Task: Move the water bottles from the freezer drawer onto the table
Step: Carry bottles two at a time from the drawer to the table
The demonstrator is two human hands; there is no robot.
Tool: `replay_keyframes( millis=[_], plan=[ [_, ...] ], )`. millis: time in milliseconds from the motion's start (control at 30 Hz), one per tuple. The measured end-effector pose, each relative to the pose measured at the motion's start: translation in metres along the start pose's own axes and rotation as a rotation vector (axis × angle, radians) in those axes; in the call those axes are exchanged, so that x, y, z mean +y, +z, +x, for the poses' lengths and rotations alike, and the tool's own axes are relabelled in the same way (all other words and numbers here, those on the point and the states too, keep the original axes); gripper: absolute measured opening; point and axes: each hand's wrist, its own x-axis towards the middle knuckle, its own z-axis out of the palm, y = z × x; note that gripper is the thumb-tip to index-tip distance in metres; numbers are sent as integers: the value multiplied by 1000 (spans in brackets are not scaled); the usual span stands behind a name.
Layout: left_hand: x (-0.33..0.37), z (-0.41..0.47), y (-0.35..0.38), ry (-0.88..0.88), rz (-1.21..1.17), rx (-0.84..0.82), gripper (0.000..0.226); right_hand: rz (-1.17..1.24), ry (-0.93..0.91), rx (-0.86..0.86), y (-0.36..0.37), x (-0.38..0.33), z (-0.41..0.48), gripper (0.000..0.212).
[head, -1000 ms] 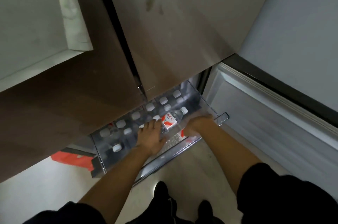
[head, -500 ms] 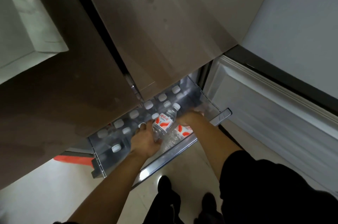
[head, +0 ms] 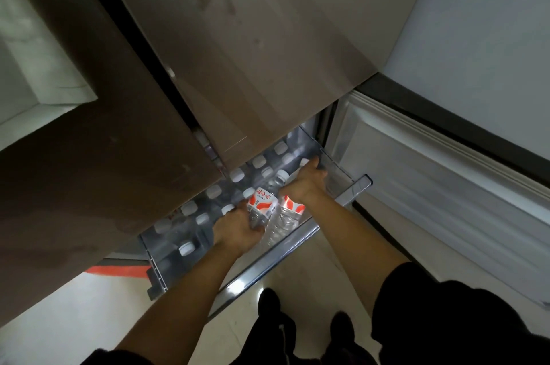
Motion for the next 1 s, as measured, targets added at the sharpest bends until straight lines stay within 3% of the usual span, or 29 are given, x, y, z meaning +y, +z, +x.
replay_keyframes(
  millis=[133, 233, 300, 467, 667, 867, 1000],
  plan=[
    [-6, -5, 2, -43, -259, 8, 55, 23, -108, 40, -3, -2, -15, 131],
    [-15, -13, 2, -88, -519, 71, 56, -51, -206, 52, -7, 4, -25, 77],
    [-13, -27, -8, -115, -690, 106, 54, -58, -263, 44, -15, 9, -35, 60],
    [-17, -37, -13, -105, -964, 127, 66, -14, -353, 53, -29, 22, -56, 78],
    [-12, -59, -17, -41, -1059, 193, 75, 8, -560, 85, -30, 38, -81, 71],
    [13, -109, -26, 58, -1013, 502, 64, 146, -749, 99, -53, 56, -101, 57],
    [30, -155, -26, 50, -1029, 725, 62, 232, -935, 23, -68, 60, -119, 58]
  ],
)
